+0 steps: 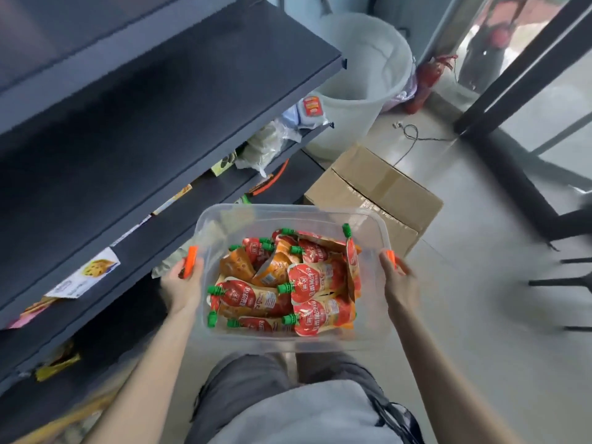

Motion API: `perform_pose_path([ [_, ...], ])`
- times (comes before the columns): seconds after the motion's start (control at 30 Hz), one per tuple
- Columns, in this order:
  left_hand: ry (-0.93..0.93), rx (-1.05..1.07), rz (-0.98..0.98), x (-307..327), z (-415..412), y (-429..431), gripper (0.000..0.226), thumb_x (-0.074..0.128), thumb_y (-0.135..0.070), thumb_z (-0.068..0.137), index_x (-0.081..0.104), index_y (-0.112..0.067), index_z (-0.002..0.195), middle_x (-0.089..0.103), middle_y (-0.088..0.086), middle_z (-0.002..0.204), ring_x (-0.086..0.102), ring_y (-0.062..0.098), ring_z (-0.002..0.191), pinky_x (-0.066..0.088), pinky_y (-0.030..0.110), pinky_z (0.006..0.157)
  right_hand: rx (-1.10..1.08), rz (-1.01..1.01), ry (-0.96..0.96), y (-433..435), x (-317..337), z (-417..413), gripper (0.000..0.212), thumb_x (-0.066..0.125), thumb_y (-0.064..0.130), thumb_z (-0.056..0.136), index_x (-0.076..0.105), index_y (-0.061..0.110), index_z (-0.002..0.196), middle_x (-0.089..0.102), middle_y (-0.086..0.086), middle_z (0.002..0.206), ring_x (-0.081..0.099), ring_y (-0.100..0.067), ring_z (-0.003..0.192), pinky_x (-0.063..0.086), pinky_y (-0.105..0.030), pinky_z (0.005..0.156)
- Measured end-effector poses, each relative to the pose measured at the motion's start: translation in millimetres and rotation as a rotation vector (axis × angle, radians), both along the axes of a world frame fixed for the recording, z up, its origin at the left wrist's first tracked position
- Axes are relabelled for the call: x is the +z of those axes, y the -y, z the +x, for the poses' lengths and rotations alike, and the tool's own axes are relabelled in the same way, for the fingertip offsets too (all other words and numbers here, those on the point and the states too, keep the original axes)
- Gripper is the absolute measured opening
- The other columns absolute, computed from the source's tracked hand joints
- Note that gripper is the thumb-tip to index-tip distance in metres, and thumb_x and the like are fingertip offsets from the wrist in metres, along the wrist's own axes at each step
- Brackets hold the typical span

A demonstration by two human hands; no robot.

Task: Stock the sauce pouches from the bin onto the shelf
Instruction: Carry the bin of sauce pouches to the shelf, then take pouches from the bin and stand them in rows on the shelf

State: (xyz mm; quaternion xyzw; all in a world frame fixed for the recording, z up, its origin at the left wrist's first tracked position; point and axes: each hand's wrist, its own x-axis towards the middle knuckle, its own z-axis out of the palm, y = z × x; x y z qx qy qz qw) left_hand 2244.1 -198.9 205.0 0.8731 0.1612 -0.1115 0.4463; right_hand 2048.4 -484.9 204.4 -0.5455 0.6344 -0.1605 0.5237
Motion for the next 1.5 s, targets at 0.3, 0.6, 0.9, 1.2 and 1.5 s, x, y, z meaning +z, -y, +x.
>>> perform_pose_path([
  [0.3,-0.069,-0.298,0.010,-17.2,103.9,158.6,0.029,0.063,-0.034,0.086,0.052,-0.026,0.060,0.049,0.003,0.066,0.043,0.016,0.062,0.036,0.031,0.059,-0.344,0.070,-0.001,92.7,-33.9,33.9,0.042,0.074,0.040,0.078,0.069,0.015,0.111,0.071,-0.012,0.105,0.066,-0.024,0.096,0.053,-0.041,0.090],
  [0.6,-0.165,-0.473,0.056,-60.0,151.4,312.2,0.015,0.061,-0.028,0.089,0.055,-0.014,0.089,0.053,-0.004,0.073,0.049,0.010,0.066,0.037,0.026,0.060,-0.493,0.092,-0.017,201.2,-66.6,47.6,0.026,0.070,0.042,0.081,0.062,0.025,0.099,0.065,-0.004,0.091,0.061,-0.016,0.082,0.045,-0.027,0.072],
  [0.9,-0.232,-0.673,0.128,-128.0,195.7,438.8,0.017,0.057,-0.035,0.091,0.052,-0.018,0.095,0.055,0.000,0.076,0.055,0.023,0.073,0.046,0.039,0.070,-0.590,0.076,-0.034,275.5,-129.5,63.7,0.020,0.067,0.036,0.085,0.062,0.024,0.101,0.065,-0.007,0.094,0.059,-0.017,0.085,0.046,-0.027,0.074],
  [1.2,-0.230,-0.804,0.183,-209.3,230.7,522.6,0.020,0.050,-0.036,0.094,0.053,-0.018,0.102,0.056,0.001,0.085,0.054,0.019,0.079,0.040,0.032,0.070,-0.675,0.085,-0.042,321.0,-205.6,89.3,0.014,0.064,0.032,0.089,0.060,0.024,0.099,0.063,-0.006,0.092,0.058,-0.016,0.079,0.048,-0.027,0.070],
  [1.5,-0.055,-0.950,0.320,-247.8,222.6,522.9,0.041,0.030,-0.043,0.099,0.042,-0.022,0.132,0.053,0.013,0.121,0.052,0.027,0.107,0.041,0.040,0.088,-0.641,-0.002,-0.130,320.9,-243.5,93.0,0.013,0.056,0.041,0.092,0.062,0.034,0.100,0.061,0.002,0.093,0.053,-0.013,0.081,0.043,-0.034,0.077],
])
